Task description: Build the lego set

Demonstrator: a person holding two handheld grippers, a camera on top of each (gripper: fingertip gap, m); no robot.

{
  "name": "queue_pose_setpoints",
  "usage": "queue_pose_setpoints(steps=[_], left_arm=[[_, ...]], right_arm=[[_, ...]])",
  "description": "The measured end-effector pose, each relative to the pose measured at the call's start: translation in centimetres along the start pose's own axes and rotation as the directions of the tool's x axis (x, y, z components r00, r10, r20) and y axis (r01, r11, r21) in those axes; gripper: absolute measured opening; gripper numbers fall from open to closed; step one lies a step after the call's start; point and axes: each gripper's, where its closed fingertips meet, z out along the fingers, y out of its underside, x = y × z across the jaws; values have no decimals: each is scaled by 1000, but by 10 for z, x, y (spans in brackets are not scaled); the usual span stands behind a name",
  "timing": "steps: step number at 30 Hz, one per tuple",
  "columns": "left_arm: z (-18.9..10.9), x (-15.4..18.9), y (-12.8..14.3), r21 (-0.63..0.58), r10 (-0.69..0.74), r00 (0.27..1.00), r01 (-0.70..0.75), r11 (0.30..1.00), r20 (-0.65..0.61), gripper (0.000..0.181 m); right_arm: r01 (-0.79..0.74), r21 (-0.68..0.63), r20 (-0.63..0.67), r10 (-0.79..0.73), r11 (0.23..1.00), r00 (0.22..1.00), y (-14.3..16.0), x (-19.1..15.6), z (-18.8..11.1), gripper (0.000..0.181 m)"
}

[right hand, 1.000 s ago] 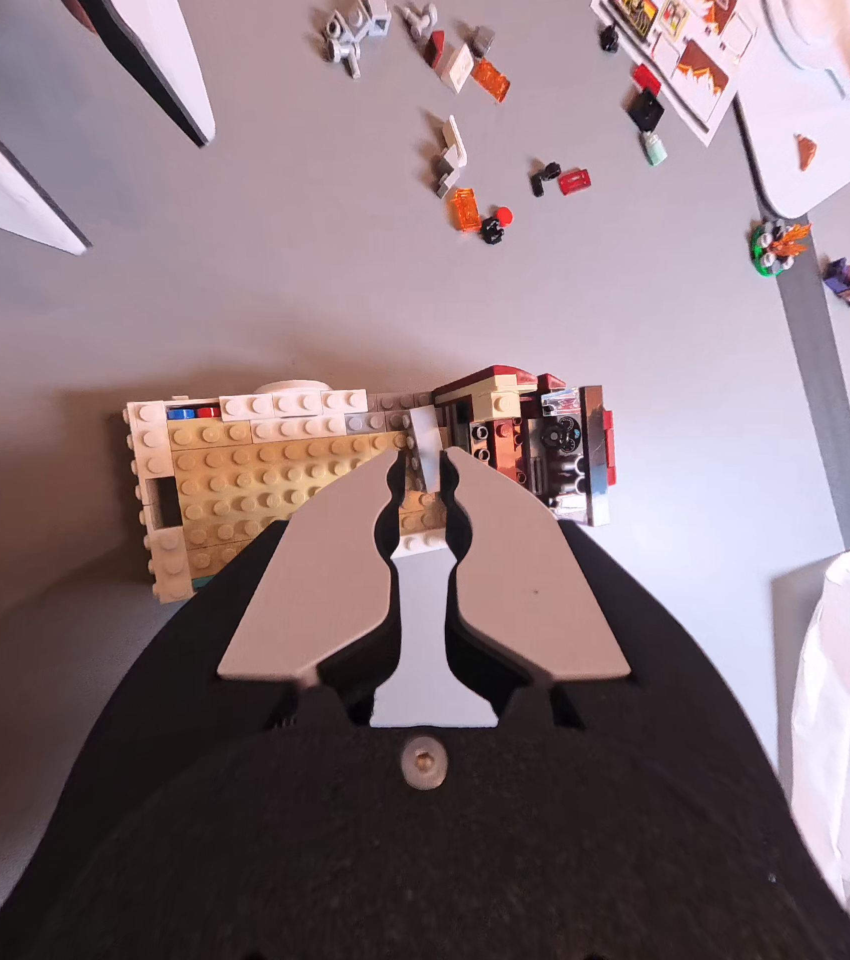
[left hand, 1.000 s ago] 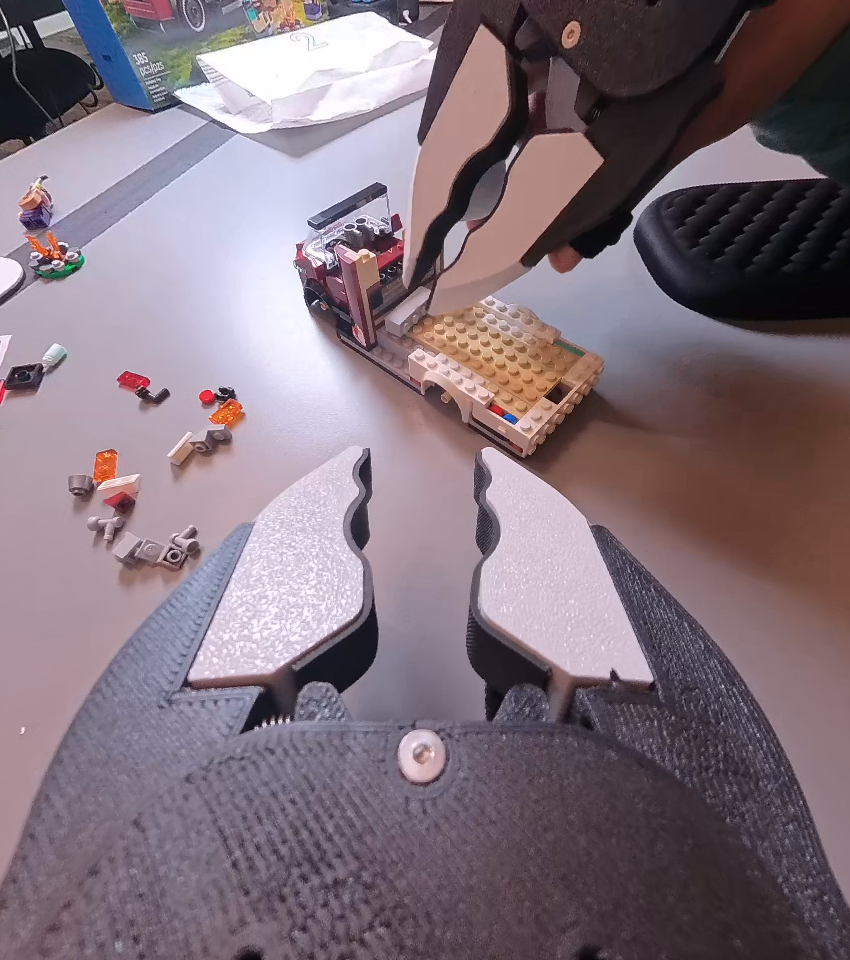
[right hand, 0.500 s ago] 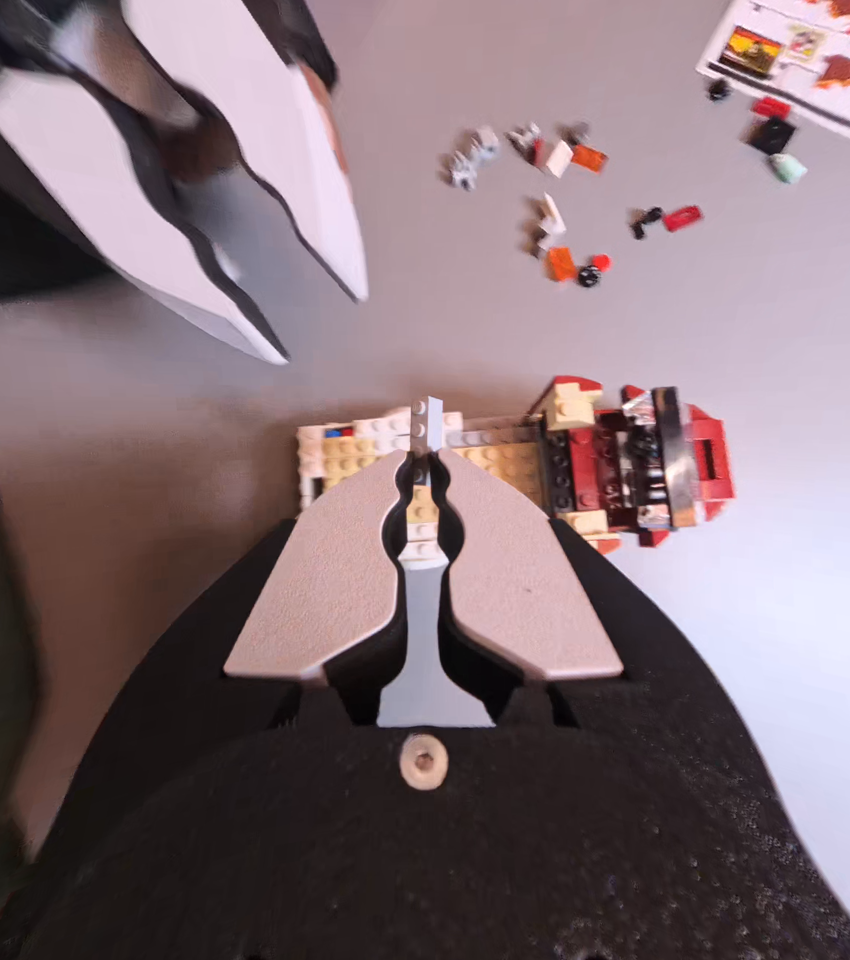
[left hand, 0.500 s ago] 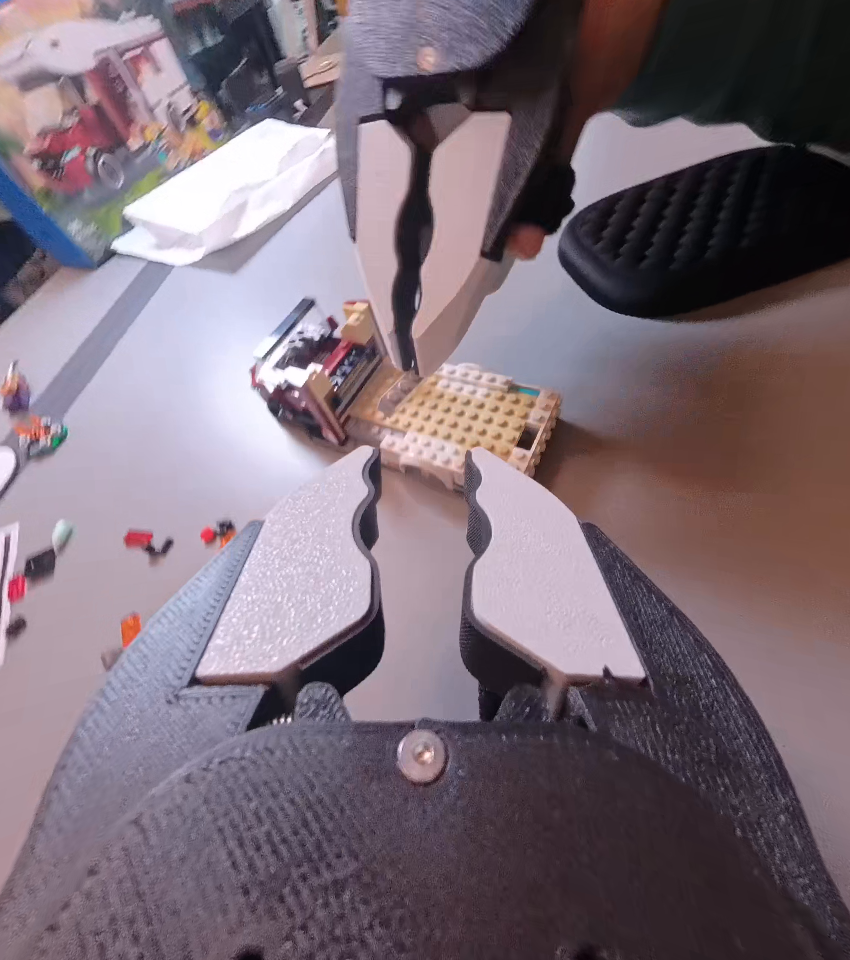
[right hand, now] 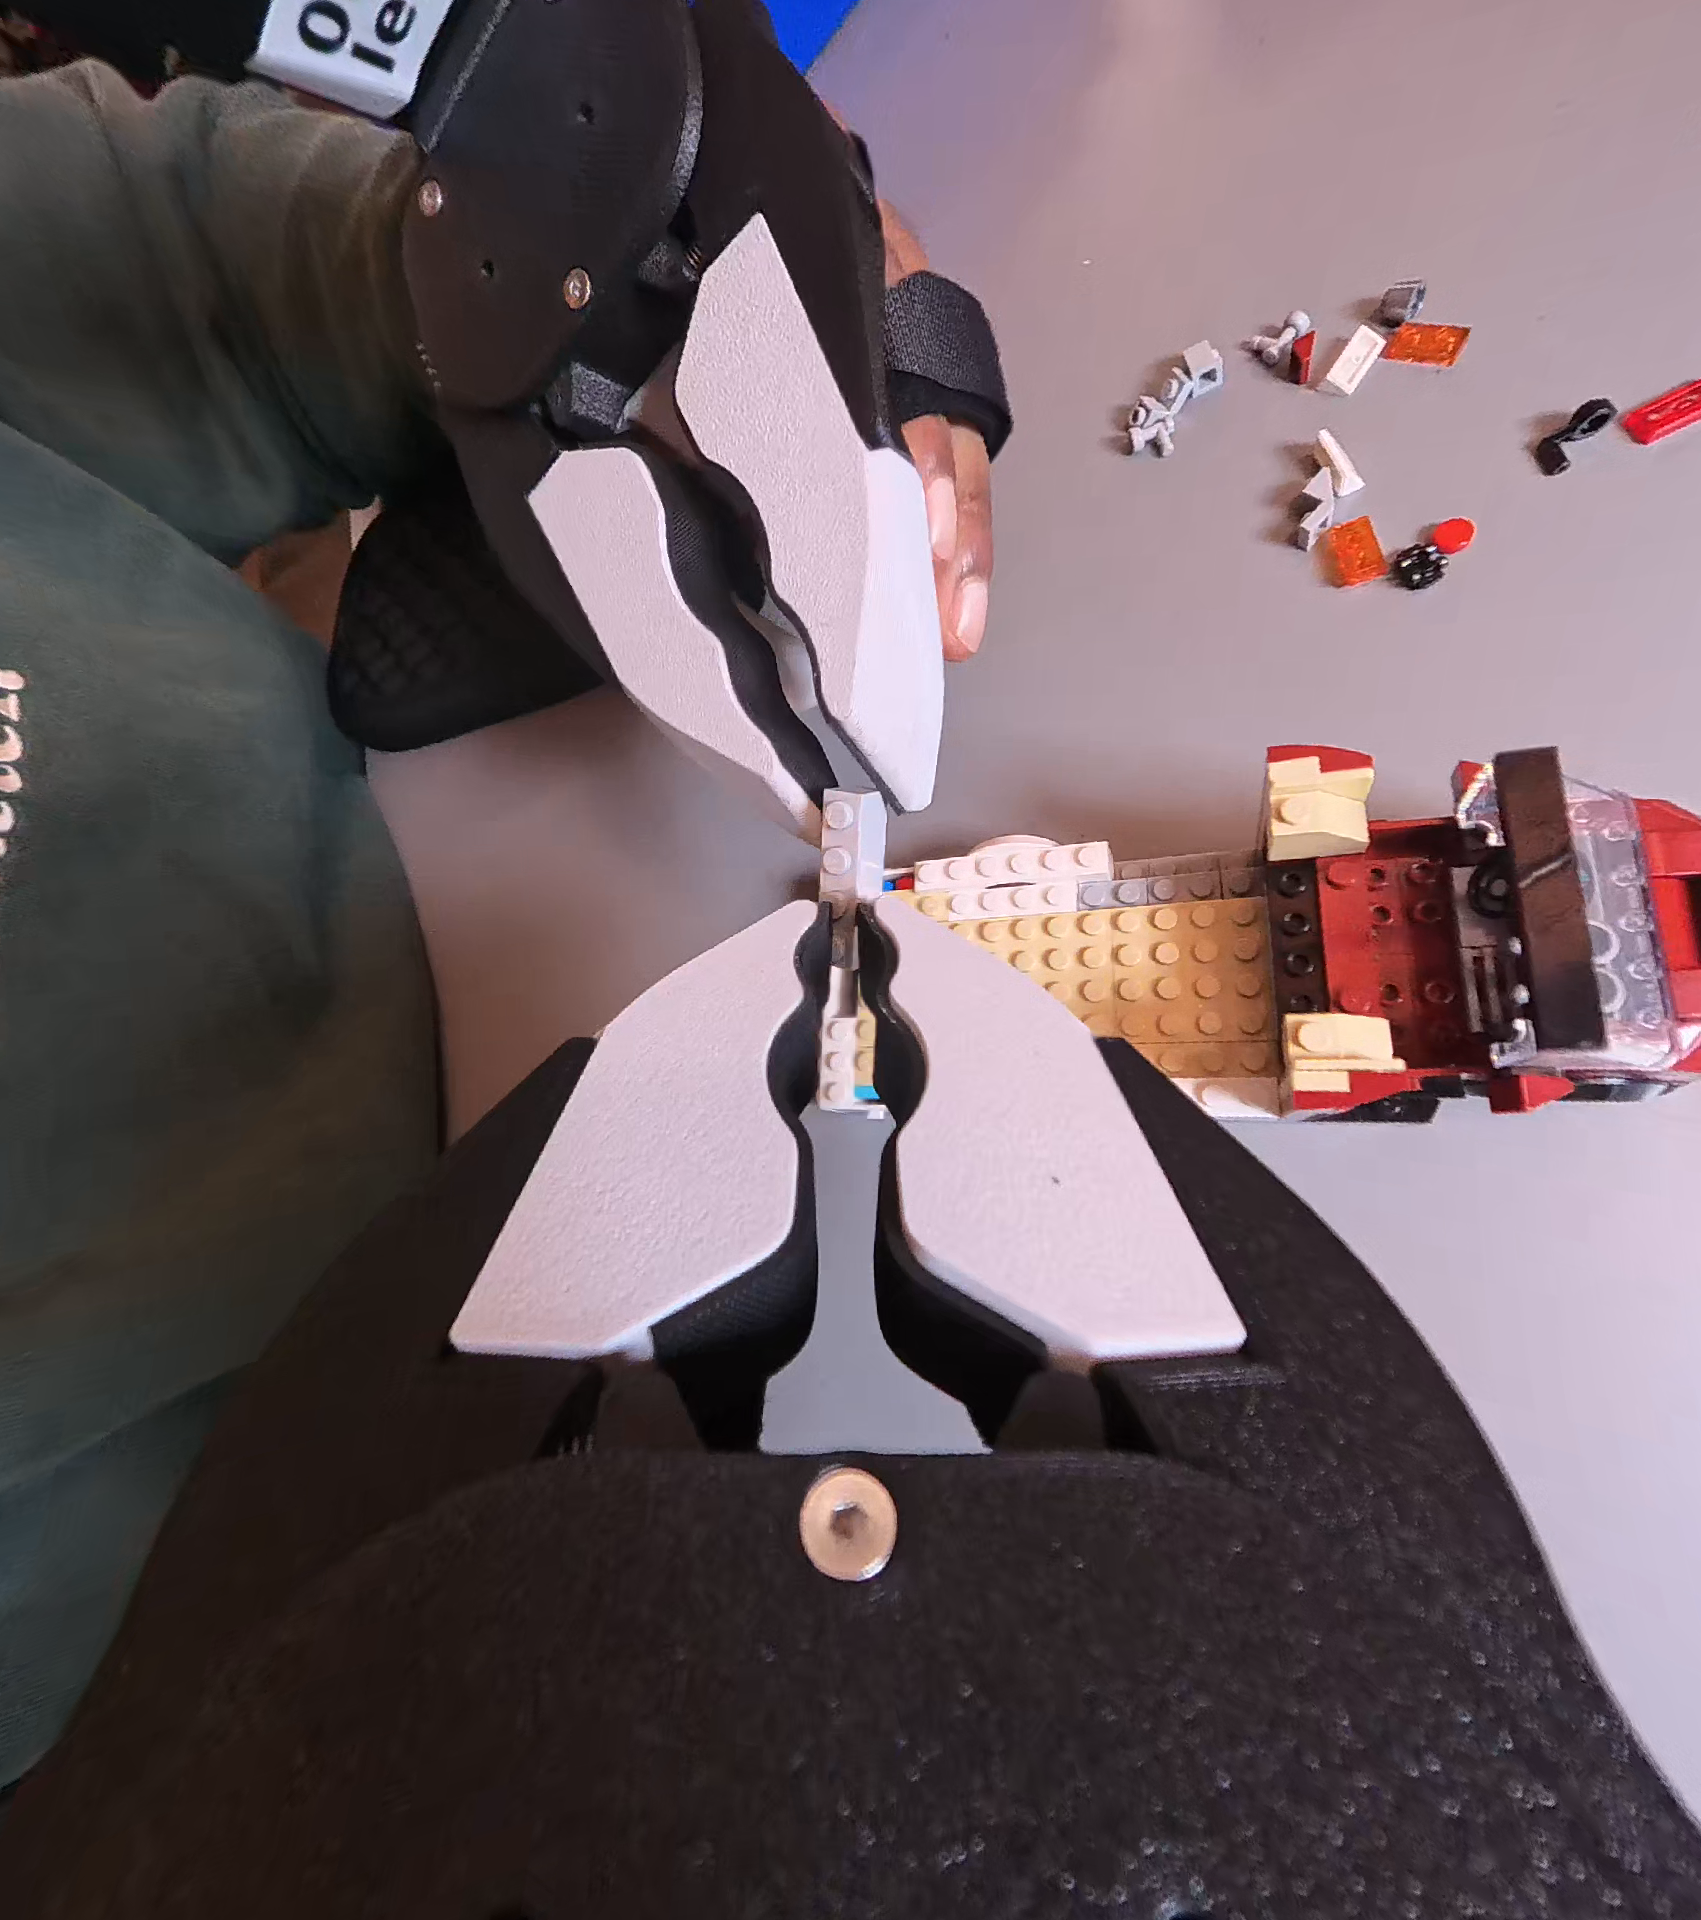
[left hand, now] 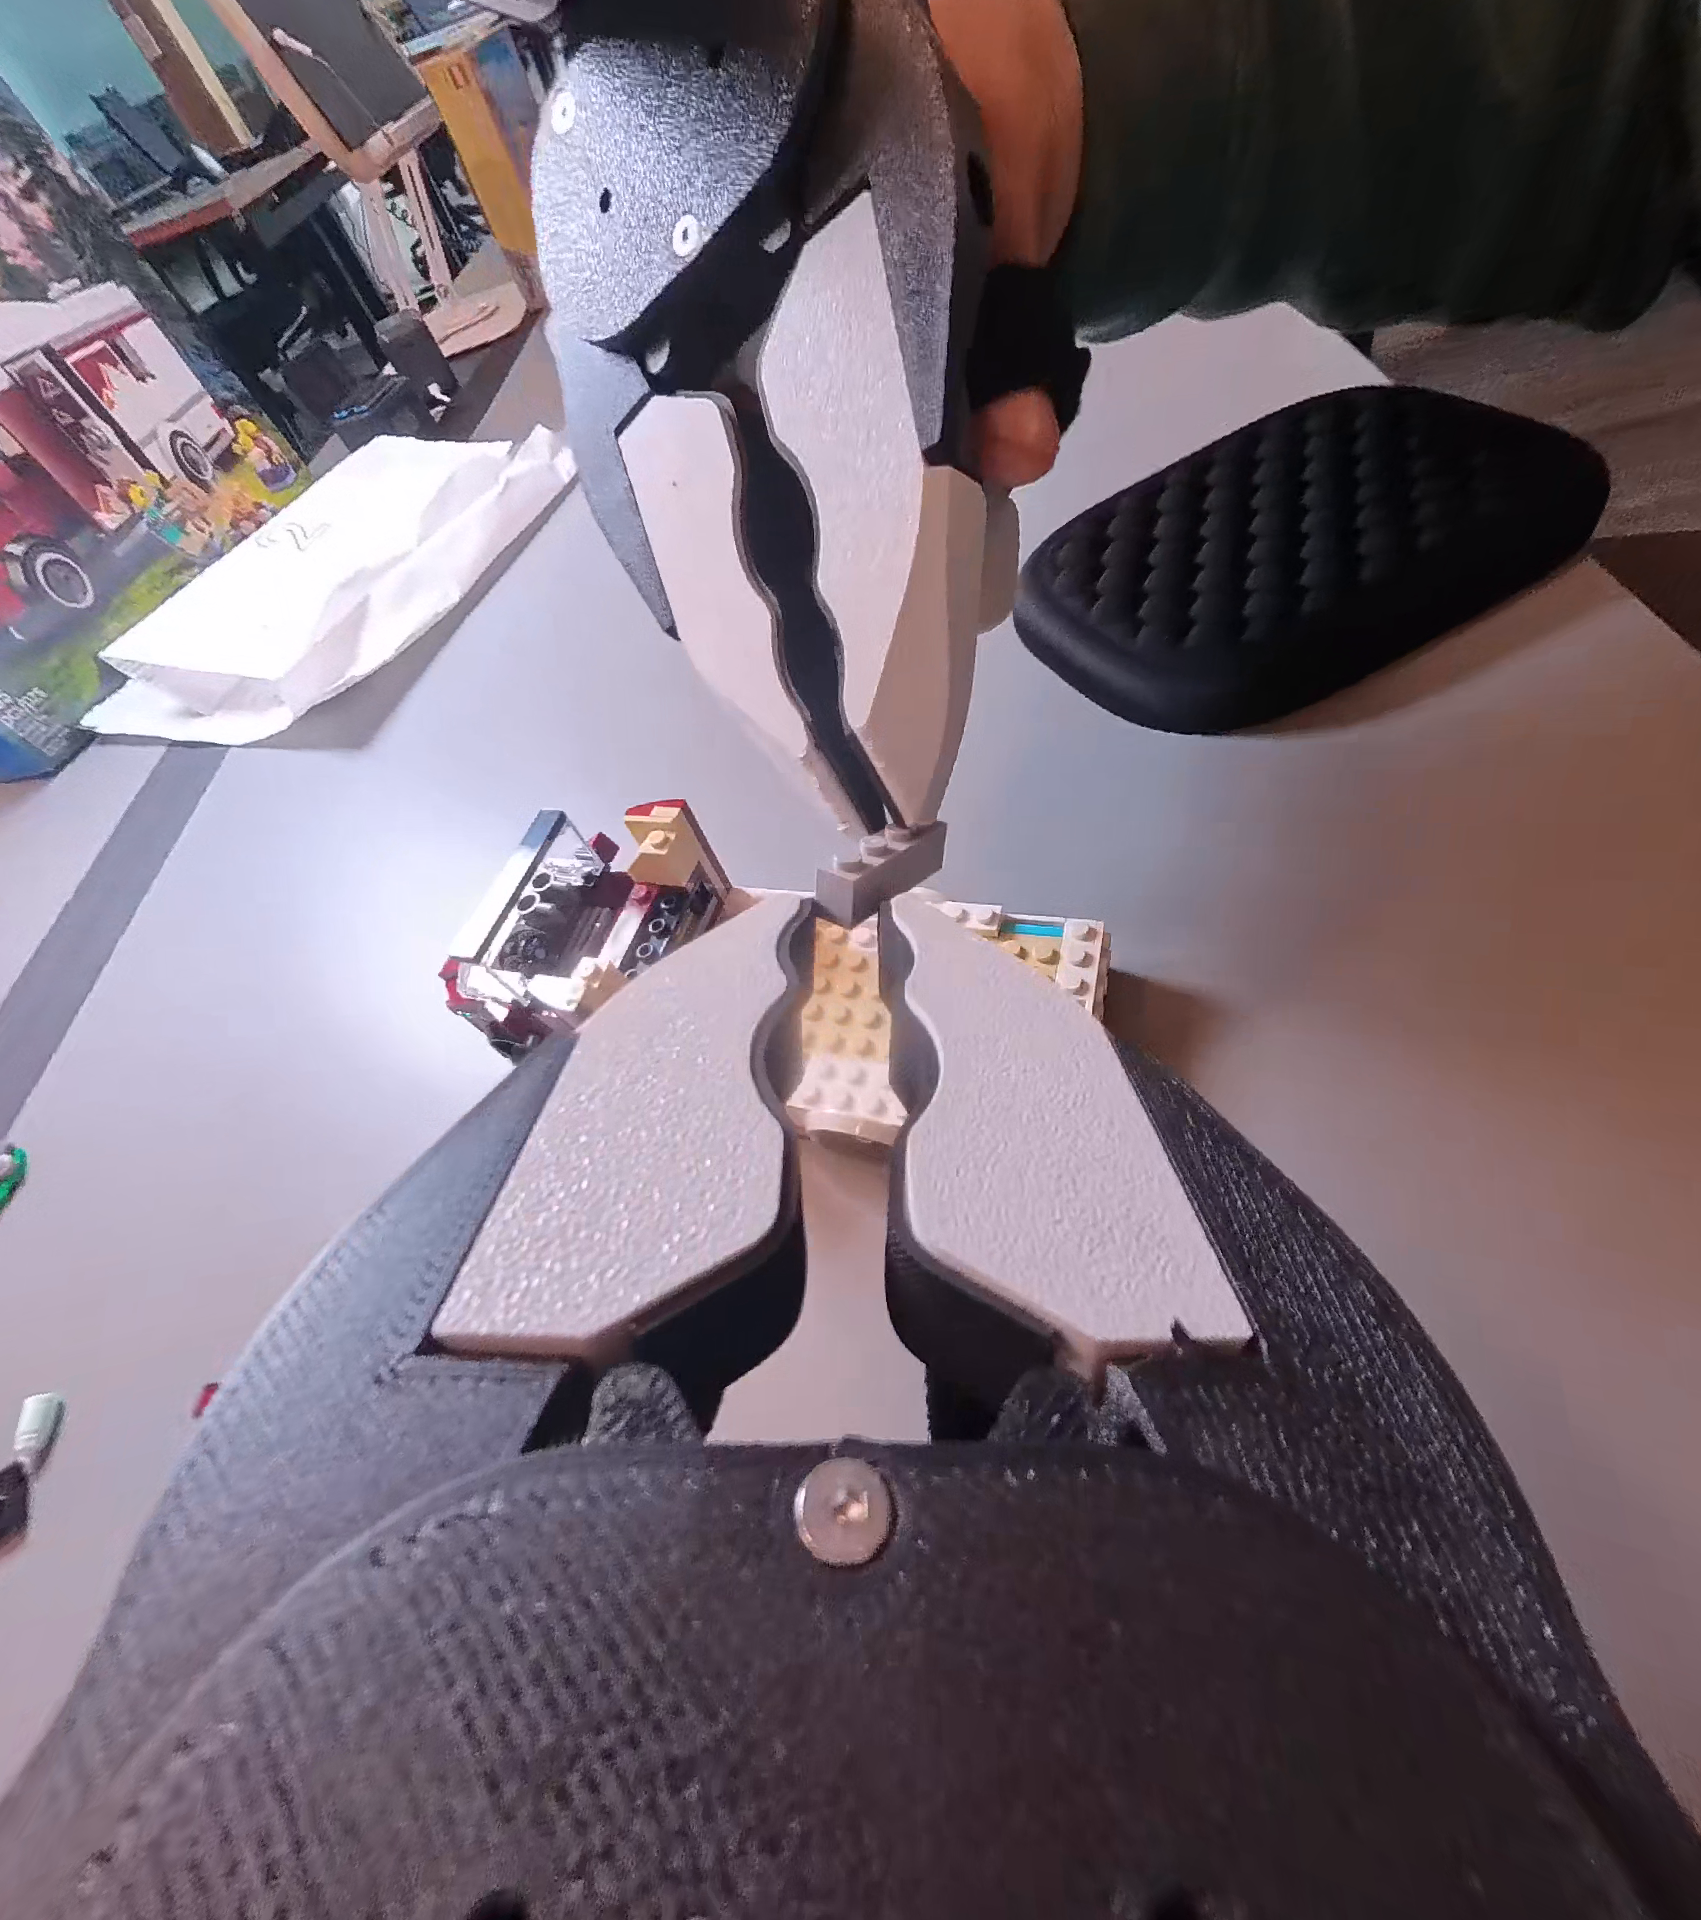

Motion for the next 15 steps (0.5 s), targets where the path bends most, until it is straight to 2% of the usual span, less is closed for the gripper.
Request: queue_pose_setpoints(steps=[3, 7, 15], left_arm=[[2, -4, 2, 15, -86, 996, 86, 996, -2, 10], [3, -10, 4, 51, -217, 976, 217, 975, -12, 9], [8, -14, 11, 39, -244, 970, 243, 969, 4, 9]], right_arm=[[1, 19, -43, 0, 1000, 999, -1, 7, -2, 5], [47, 53, -126, -40, 997, 991, -7, 13, -5, 13], [180, -45, -290, -186, 983, 939, -8, 26, 7, 8]])
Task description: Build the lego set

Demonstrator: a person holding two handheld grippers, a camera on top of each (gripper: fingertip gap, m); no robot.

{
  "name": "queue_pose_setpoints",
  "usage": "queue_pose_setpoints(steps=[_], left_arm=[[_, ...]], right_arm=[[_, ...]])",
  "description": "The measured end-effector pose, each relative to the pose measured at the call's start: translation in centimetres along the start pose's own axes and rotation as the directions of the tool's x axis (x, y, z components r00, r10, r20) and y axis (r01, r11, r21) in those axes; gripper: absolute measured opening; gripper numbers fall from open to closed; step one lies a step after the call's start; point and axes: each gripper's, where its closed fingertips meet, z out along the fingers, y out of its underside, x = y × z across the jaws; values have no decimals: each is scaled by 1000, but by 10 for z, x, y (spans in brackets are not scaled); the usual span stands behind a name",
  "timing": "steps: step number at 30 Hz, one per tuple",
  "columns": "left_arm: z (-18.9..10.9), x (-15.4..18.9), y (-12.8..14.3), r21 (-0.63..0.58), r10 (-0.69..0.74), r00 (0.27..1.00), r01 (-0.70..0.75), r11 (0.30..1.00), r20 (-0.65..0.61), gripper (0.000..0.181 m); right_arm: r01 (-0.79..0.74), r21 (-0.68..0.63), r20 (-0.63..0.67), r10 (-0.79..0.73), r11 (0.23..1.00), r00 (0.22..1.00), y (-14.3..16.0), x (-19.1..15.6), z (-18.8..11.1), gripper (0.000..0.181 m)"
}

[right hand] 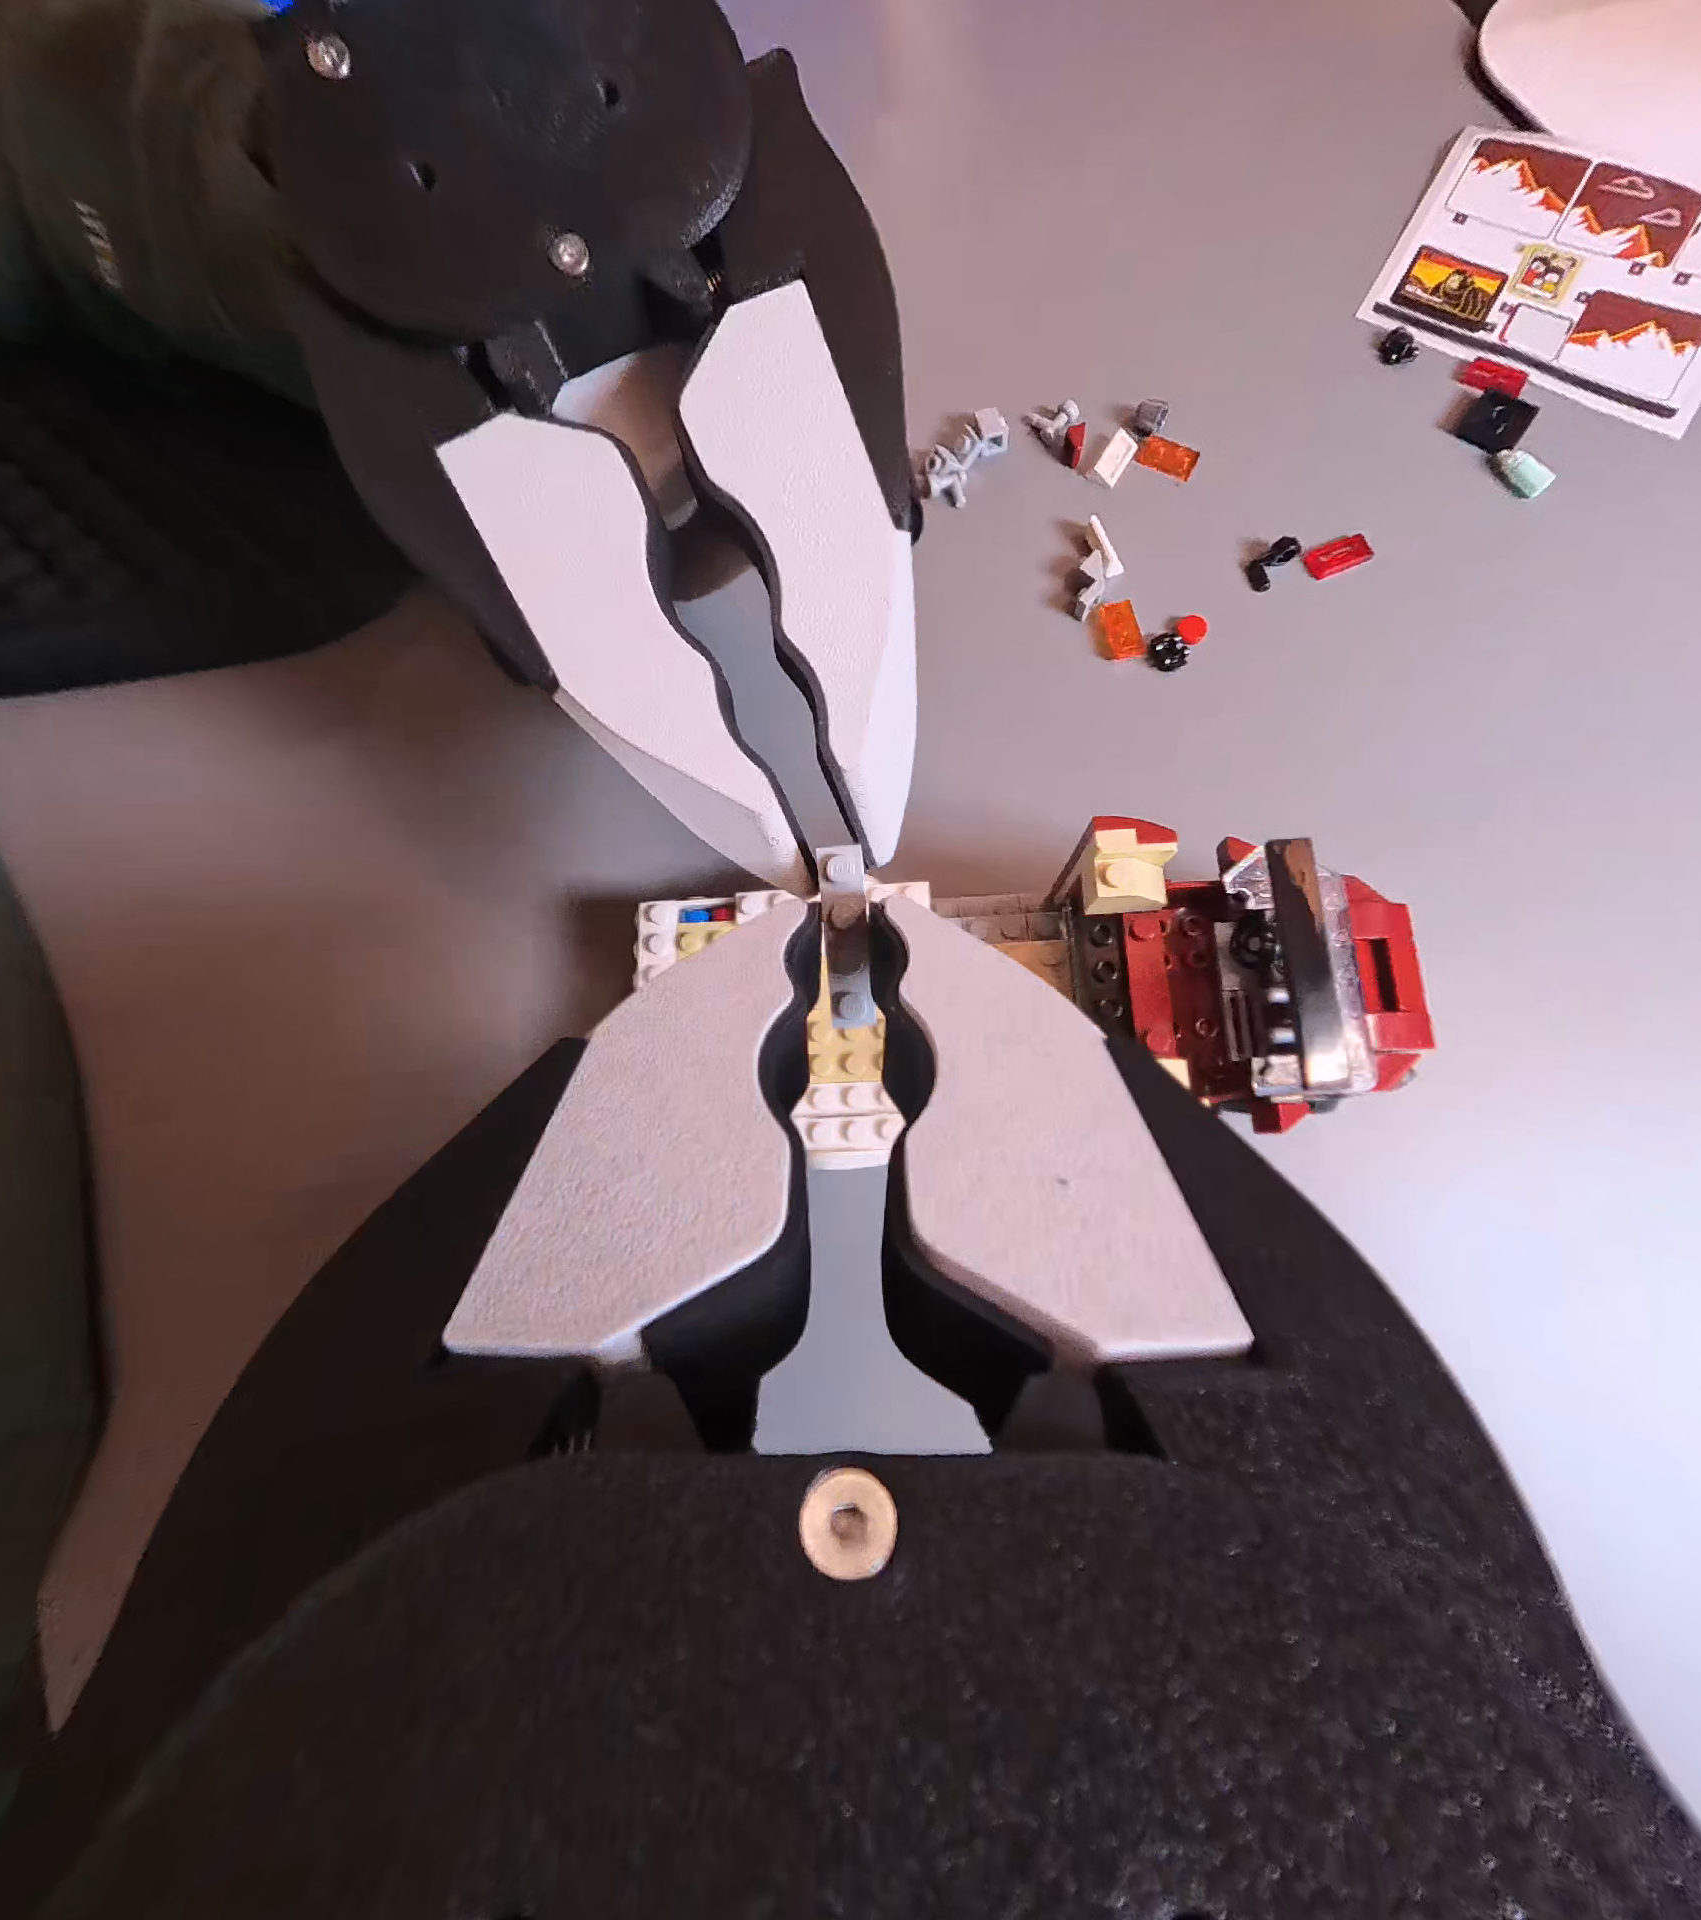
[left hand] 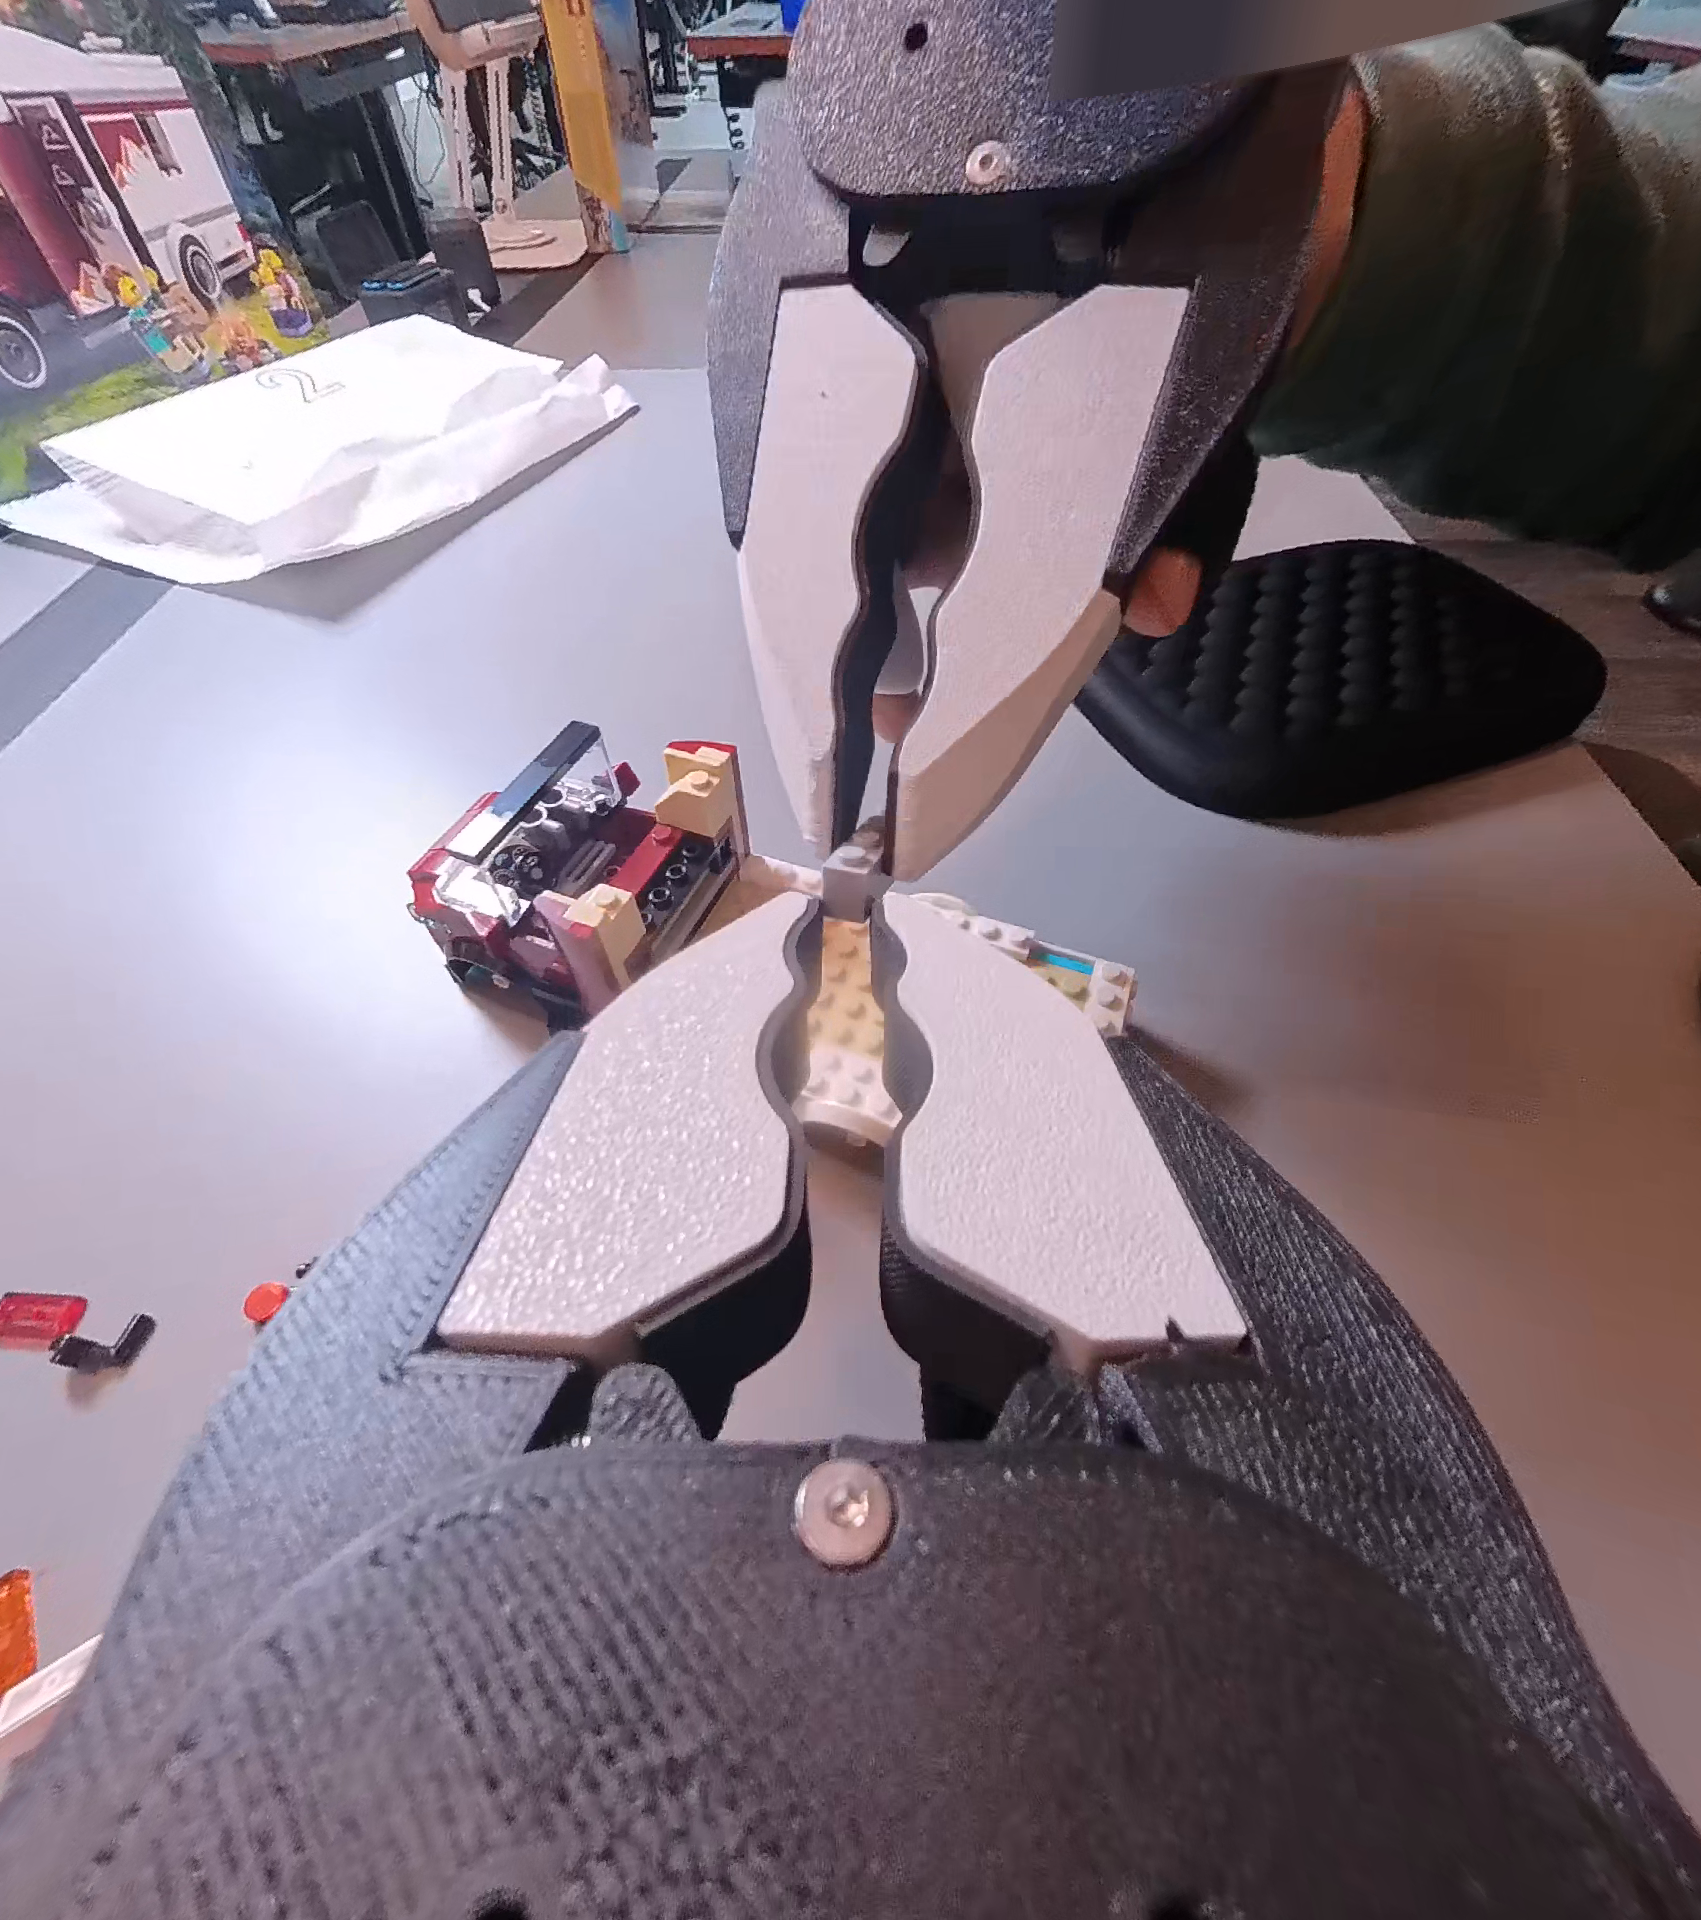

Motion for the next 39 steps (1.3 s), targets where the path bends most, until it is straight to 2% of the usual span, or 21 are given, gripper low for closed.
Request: queue_pose_setpoints(steps=[4, 8, 12, 16, 24, 39], left_arm=[[3, -6, 7, -33, -14, 1000, 15, 999, 28, 9], [4, -19, 22, -103, -15, 996, 25, 994, 91, 17], [4, -15, 35, -144, -59, 996, 67, 987, 65, 24], [4, -2, 39, -162, -79, 997, 78, 984, 4, 28], [9, 1, 49, -229, -101, 995, 98, 968, -1, 53], [11, 4, 53, -262, -152, 988, 139, 955, -31, 47]], right_arm=[[50, -64, -66, -54, 997, 996, 3, 7, 5, 8], [66, -197, -168, -100, 978, 981, 18, 21, 14, 8], [77, -309, -261, -162, 948, 952, 30, 35, 21, 8], [80, -368, -319, -207, 926, 925, 35, 42, 25, 8], [83, -390, -361, -235, 917, 903, 37, 46, 27, 8], [79, -405, -364, -240, 911, 900, 36, 47, 26, 8]])
